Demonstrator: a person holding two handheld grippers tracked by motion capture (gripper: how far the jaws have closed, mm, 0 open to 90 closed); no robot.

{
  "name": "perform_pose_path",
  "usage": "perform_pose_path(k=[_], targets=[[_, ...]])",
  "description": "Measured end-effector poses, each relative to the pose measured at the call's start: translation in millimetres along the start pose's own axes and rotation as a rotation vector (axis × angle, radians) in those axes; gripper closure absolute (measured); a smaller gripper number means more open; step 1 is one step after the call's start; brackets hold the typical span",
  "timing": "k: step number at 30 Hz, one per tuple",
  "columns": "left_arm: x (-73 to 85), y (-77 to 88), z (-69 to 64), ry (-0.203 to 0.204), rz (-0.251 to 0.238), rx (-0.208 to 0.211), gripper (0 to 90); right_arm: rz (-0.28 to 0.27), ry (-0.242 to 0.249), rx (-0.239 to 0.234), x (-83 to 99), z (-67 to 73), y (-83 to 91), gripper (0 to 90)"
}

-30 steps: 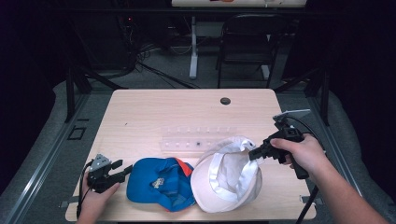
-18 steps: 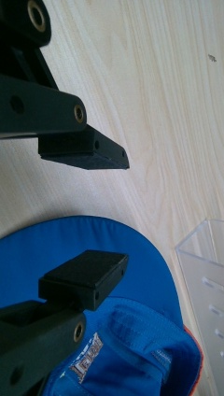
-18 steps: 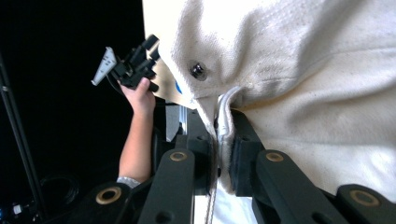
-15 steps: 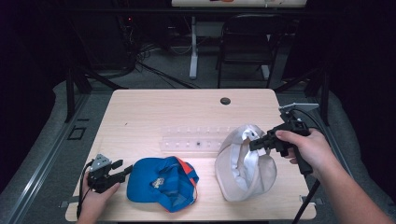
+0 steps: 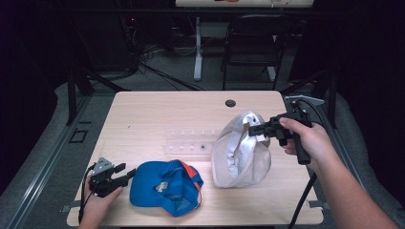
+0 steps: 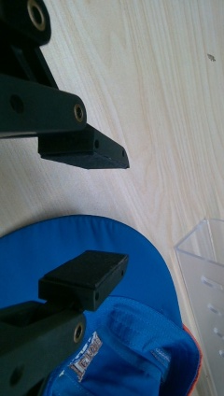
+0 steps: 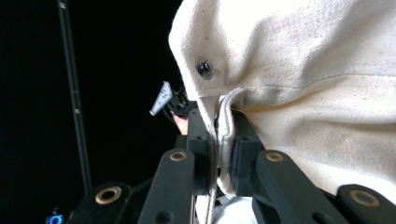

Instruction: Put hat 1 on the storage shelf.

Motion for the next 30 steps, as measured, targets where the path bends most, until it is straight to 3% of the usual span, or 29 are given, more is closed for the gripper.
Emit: perform_pose_path(k=[10, 30], targets=[[-0.1, -0.1, -0.2, -0.001, 0.000, 0.002, 47.4, -0.042, 0.028, -0.052, -15.1, 19.5, -6.9, 81.5], [-0.4, -1.0, -0.7, -0.002, 0.007, 0.012, 47.4, -0.093, 0.053, -0.045, -47.0, 48.8, -19.8, 81.5]])
Point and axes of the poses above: each handheld gripper's, and its own axes: y roughly backward along the jaws, x roughly out of its underside, z roughly to its left, the point moved 3 cm from there along -y, roughly forward along the jaws, and after that the axes turned 11 degrees about y, right-handed, at the moved point
